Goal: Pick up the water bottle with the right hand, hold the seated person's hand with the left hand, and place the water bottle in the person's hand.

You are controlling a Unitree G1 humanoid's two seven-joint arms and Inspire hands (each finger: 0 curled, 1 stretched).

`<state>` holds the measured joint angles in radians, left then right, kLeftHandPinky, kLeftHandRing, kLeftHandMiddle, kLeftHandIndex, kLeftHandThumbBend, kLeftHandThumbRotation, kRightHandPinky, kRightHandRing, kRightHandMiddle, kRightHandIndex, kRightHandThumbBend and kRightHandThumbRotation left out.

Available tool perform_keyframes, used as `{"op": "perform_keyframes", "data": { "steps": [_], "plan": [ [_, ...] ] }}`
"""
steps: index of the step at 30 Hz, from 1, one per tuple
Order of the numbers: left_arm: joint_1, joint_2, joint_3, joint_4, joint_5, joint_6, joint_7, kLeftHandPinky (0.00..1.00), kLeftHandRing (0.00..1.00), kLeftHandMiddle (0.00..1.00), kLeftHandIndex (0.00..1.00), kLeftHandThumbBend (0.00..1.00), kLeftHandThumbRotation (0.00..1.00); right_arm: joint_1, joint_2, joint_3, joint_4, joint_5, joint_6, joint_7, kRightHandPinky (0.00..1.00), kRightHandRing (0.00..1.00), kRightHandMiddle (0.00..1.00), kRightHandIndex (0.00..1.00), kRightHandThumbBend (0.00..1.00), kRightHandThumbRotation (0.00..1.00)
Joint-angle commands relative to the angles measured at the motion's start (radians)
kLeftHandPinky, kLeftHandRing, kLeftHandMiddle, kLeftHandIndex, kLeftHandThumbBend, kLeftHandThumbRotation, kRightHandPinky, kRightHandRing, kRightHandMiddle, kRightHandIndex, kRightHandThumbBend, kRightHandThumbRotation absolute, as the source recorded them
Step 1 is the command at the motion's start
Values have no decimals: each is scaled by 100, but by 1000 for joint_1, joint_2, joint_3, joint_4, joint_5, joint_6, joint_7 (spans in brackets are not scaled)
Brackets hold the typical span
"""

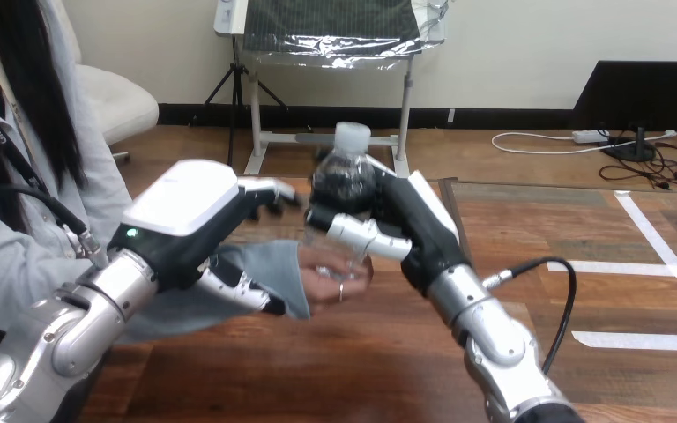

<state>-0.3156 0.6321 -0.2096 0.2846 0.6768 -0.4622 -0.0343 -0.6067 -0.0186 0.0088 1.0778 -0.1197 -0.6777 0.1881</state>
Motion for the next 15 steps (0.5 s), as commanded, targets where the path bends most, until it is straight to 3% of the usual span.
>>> {"op": "perform_keyframes", "data": {
  "steps": [1,11,15],
  "plan": [
    [23,19,38,-77,-16,21,5,80,86,88,92,100,36,-95,-53,-13,17,4,4,-16,97,100,98,100,100,77],
    [119,13,69,-173,-52,77,-36,84,93,96,98,100,36,-122,-95,-34,62,23,-6,-2,98,100,98,100,100,80],
    [159,12,78,-186,-60,72,-17,86,94,98,99,100,36,-127,-115,-34,75,14,-12,-13,98,100,97,100,100,82]
  ]
}}
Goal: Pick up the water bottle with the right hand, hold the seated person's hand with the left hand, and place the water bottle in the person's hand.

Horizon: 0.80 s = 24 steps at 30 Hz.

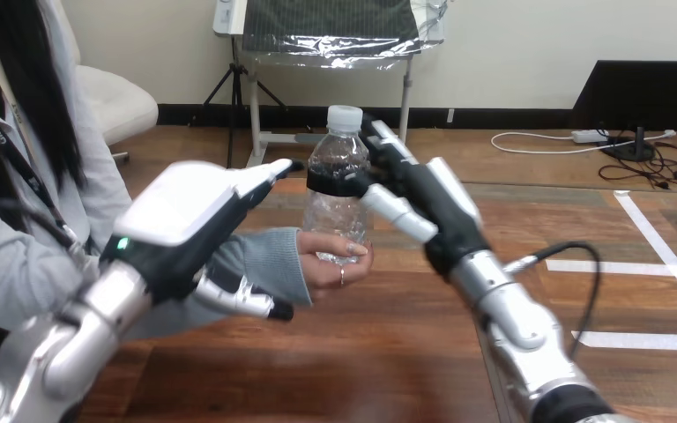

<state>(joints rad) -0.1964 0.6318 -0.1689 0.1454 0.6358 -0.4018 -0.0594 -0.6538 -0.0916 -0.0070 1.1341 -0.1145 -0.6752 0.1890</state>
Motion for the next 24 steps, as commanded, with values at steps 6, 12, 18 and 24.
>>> {"op": "perform_keyframes", "data": {
  "steps": [6,12,18,24],
  "plan": [
    [95,11,53,-73,-34,11,5,87,96,99,100,100,37,-82,-64,-23,30,13,-11,-8,97,99,97,100,100,83],
    [149,2,68,-80,-54,-9,27,89,98,100,100,100,38,-84,-83,-31,43,22,-13,7,95,99,98,100,100,84],
    [199,-6,74,-82,-58,-30,62,89,98,100,100,100,42,-83,-98,-41,56,30,-30,10,92,99,97,100,100,83],
    [241,-27,83,-59,-87,-82,109,90,99,100,100,100,45,-77,-116,-41,63,21,-36,-12,86,96,96,100,100,84]
  ]
}}
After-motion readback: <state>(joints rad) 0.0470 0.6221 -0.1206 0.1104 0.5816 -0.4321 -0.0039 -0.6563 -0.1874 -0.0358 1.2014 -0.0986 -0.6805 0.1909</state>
